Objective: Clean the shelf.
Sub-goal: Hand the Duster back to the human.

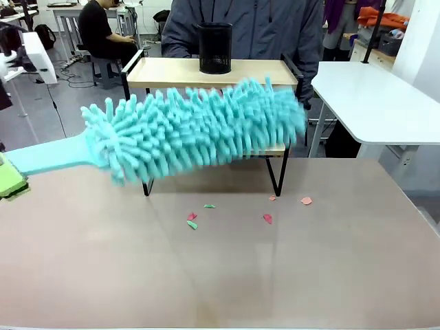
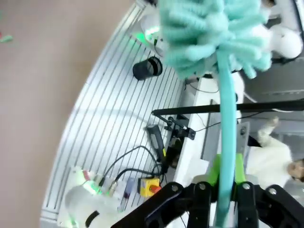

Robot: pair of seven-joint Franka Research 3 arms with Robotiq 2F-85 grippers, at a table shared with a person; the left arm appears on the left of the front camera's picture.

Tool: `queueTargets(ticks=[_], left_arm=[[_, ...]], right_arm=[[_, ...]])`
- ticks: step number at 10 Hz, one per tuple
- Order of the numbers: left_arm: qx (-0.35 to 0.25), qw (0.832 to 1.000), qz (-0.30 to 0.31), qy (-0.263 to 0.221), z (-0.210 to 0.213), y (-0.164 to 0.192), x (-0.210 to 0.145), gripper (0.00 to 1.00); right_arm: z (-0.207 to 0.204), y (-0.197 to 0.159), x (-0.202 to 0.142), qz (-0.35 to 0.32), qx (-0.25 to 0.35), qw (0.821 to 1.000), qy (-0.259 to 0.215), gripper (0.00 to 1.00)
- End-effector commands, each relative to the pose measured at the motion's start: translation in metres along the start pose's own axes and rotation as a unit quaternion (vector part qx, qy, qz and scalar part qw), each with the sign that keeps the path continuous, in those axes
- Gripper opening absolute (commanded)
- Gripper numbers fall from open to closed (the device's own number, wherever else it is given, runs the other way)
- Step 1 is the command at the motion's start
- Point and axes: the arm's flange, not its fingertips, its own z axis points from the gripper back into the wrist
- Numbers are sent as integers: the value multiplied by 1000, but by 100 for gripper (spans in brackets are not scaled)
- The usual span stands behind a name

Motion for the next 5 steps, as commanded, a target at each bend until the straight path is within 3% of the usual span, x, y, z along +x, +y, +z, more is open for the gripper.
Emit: queueTargets(ticks=[1, 2, 4, 5], left_arm=[[19, 996, -37, -76, 6, -30, -21, 11], [0, 1000, 0, 0, 0, 0, 0, 11], [-58, 979, -46, 192, -20, -1, 28, 11], [-72, 966, -55, 241, -27, -4, 32, 11]], right_arm=[[1, -14, 24, -28, 11, 999, -38, 100], [0, 0, 0, 0, 0, 1000, 0, 100], [-31, -14, 48, 38, -3, 999, 28, 100], [-53, -14, 71, 46, 9, 997, 61, 100]])
